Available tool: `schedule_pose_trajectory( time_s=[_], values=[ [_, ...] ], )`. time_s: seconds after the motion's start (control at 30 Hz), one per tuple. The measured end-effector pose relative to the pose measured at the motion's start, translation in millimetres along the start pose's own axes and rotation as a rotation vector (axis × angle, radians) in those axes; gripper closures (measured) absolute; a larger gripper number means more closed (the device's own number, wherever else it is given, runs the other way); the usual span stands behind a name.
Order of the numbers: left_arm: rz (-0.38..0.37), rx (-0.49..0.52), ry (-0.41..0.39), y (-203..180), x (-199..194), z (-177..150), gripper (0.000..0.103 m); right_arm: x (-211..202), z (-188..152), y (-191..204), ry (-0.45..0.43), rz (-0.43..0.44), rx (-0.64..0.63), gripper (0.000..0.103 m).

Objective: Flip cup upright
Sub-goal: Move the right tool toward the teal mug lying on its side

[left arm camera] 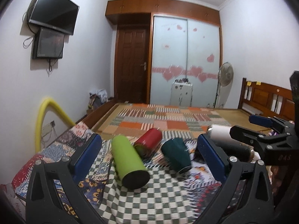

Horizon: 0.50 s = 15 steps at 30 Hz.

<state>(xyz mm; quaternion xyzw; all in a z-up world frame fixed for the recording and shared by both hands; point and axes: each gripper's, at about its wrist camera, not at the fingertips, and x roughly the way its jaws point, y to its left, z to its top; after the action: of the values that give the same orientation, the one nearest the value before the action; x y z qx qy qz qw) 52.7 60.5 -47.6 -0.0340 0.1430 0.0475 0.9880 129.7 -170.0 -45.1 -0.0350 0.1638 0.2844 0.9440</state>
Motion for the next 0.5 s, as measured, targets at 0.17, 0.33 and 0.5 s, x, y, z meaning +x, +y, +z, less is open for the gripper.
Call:
schedule_pose_trajectory(
  time_s=[0.17, 0.33, 0.5],
  values=[
    [0.035, 0.006, 0.065, 19, 27, -15, 0.000, 49, -2, 1, 0.145, 0.064, 0.016, 0.000],
    [0.043, -0.001, 0.116, 33, 43, -31, 0.000, 96, -8, 8, 0.304, 0.115, -0.002, 0.008],
    [0.043, 0.003, 0.132, 38, 50, -42, 0.000, 133, -17, 9, 0.441, 0.132, 0.002, 0.012]
  ],
)
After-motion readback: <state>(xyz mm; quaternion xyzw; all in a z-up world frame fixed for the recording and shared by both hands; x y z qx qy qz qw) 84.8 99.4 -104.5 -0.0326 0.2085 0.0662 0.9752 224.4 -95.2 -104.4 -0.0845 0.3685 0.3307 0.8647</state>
